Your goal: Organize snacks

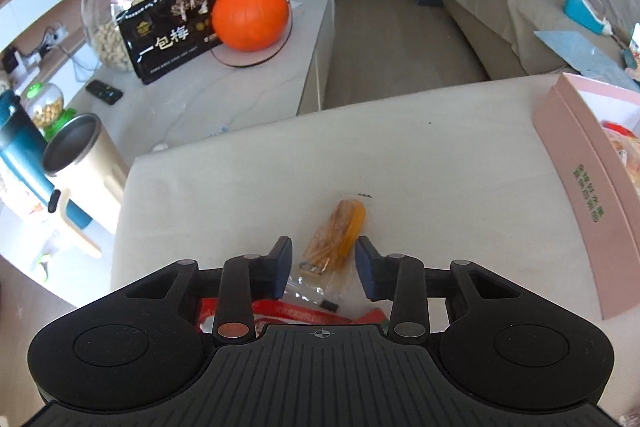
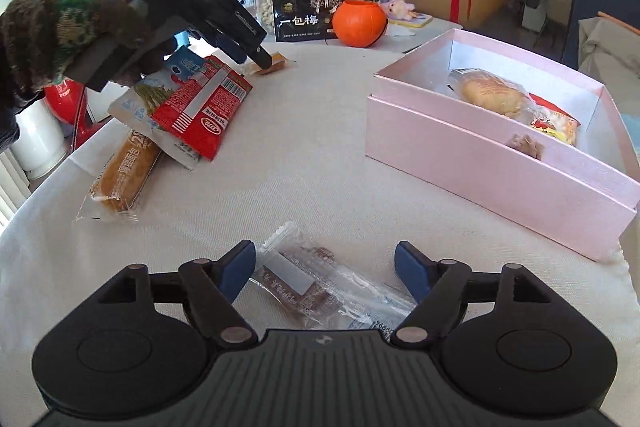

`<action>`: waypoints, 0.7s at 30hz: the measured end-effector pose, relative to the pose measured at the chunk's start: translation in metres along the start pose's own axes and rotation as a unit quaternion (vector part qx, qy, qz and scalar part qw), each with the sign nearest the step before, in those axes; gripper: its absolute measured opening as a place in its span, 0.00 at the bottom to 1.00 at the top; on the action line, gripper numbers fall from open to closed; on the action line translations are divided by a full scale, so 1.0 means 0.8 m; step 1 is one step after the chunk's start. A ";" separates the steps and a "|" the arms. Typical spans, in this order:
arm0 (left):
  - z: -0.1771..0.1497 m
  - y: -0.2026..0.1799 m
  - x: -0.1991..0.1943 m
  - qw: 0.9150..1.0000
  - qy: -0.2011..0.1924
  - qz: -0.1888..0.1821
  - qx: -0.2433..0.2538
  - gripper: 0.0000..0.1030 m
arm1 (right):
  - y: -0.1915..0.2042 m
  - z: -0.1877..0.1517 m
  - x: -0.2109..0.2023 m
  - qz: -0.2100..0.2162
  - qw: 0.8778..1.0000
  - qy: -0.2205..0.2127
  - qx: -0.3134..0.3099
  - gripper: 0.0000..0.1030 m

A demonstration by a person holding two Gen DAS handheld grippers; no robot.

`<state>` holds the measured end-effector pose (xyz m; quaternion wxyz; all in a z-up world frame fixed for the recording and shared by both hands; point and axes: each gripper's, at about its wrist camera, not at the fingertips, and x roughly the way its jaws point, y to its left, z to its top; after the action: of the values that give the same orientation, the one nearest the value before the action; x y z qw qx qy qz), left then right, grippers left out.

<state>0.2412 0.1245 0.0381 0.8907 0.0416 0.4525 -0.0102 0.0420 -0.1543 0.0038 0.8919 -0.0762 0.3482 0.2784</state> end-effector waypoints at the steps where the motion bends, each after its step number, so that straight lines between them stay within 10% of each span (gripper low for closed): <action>1: -0.001 0.000 0.003 1.000 0.005 0.001 0.007 0.32 | 0.001 -0.003 0.000 0.000 1.000 -0.006 -0.004 0.80; 12: -0.089 -0.069 -0.098 0.983 -0.033 -0.180 0.021 0.19 | 0.007 -0.002 0.004 0.000 1.000 -0.006 -0.007 0.83; 21: -0.180 -0.062 -0.173 0.989 -0.101 -0.109 -0.002 0.21 | 0.012 0.012 0.003 0.000 1.000 -0.002 0.007 0.83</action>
<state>0.0408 0.0846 0.0624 0.9256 -0.0109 0.3620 -0.1105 0.0433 -0.1422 0.0098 0.8930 -0.0696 0.3488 0.2758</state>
